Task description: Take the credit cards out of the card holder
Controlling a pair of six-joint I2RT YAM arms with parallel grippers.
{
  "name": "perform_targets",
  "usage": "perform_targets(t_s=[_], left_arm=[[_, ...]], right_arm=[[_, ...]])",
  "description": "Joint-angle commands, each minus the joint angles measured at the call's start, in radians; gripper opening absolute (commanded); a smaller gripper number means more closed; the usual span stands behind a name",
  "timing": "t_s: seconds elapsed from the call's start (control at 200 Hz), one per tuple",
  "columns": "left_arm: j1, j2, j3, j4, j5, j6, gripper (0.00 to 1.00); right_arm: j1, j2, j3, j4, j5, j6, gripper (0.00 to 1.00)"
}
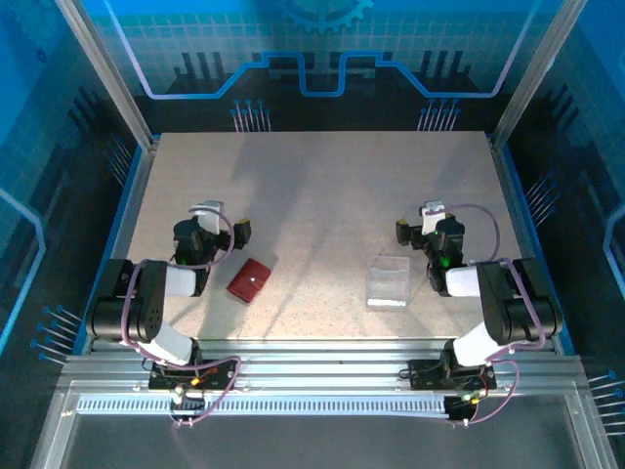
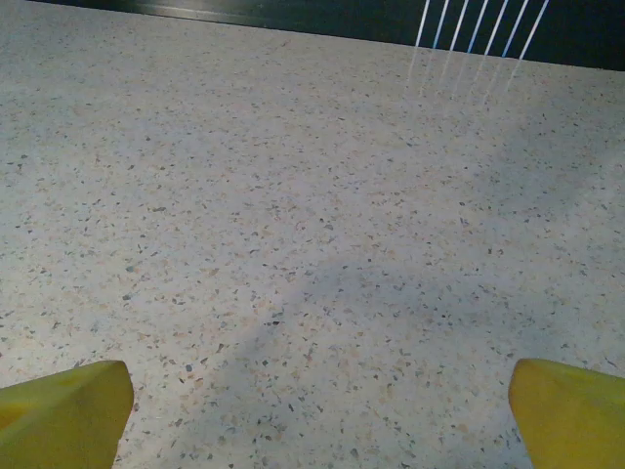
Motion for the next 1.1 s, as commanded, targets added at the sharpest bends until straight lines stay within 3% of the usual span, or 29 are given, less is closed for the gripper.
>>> perform_targets(t_s=[0.0,0.68,0.82,1.096], left_arm=[[0.005,0.003,-0.012,0.041,0.032,0.014,0.99],[0.005,0.005,-0.011,0.041,0.033,0.013,0.99],[0.008,0.005,0.007,0.009,-0.053,-0.019,0.99],[0.009,0.002,0.005,0.008,-0.069,-0.023,0.99]], right_arm=[[0.006,0.004,0.010,0.045,0.010,0.008,1.00],[0.007,0.004,0.012,0.046,0.010,0.008,1.00],[0.006,0.004,0.012,0.045,0.010,0.007,1.00],[0.014,-0.006,0.010,0.041,0.051,0.011,1.00]])
